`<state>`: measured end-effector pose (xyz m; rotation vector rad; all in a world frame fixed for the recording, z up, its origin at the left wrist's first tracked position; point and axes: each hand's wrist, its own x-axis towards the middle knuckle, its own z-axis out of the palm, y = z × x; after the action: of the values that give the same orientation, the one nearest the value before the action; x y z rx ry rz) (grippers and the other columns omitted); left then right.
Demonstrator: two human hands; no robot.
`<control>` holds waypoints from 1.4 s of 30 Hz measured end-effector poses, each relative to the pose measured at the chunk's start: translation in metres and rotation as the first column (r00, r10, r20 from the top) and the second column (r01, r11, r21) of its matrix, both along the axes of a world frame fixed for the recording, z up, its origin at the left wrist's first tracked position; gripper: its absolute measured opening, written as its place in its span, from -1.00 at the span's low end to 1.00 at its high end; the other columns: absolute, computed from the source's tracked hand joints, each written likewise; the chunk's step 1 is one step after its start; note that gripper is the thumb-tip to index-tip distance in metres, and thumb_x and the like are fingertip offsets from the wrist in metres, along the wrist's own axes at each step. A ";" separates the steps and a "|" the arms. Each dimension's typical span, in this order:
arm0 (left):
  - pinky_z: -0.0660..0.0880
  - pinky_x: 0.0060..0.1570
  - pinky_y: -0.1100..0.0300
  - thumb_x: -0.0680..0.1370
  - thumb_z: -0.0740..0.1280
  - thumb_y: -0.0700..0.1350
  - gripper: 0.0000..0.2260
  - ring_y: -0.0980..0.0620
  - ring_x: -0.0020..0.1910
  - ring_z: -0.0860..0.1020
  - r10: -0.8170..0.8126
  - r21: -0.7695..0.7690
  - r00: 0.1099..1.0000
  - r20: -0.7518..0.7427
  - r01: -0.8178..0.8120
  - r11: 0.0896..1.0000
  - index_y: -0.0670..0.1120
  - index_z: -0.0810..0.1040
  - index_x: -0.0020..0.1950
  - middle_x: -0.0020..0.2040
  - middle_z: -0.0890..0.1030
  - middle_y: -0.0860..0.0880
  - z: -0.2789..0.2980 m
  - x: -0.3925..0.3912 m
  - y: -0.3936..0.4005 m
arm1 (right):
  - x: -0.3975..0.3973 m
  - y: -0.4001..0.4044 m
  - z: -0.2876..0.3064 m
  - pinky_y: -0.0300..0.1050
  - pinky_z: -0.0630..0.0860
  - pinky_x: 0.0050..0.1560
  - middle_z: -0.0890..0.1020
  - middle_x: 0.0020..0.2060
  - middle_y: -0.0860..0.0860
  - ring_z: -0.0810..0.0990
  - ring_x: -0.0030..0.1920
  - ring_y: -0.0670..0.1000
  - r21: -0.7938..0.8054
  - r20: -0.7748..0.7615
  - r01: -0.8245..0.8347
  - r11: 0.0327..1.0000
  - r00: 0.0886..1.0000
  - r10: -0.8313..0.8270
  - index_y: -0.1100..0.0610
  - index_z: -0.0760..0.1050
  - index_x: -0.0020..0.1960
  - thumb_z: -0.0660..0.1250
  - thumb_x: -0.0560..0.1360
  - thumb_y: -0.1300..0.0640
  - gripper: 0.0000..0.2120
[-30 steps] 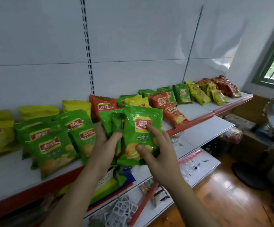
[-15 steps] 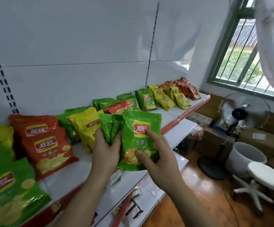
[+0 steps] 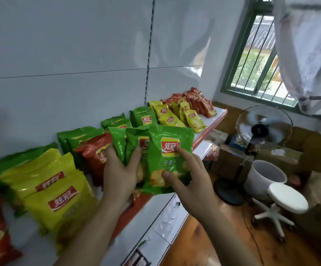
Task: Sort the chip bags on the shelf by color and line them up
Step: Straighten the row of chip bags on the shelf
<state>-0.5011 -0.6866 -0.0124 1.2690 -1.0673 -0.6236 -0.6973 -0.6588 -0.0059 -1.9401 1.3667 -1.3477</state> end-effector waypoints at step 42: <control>0.55 0.04 0.19 0.55 0.44 0.19 -0.56 0.22 0.12 0.62 0.667 0.034 0.745 -0.008 -0.667 0.745 0.07 0.48 0.36 0.17 0.65 0.16 0.019 0.000 -0.080 | 0.070 -0.325 -0.109 0.32 0.15 0.62 -0.10 0.71 0.18 -0.08 0.68 0.33 -0.037 -0.702 -0.492 0.870 0.632 0.327 -0.28 -0.04 0.69 0.22 0.58 -0.37 -0.22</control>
<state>-0.5007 -0.7670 0.0062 1.5490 -0.5101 -0.0916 -0.6269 -0.9837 -0.1150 -2.8679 0.9197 -0.5813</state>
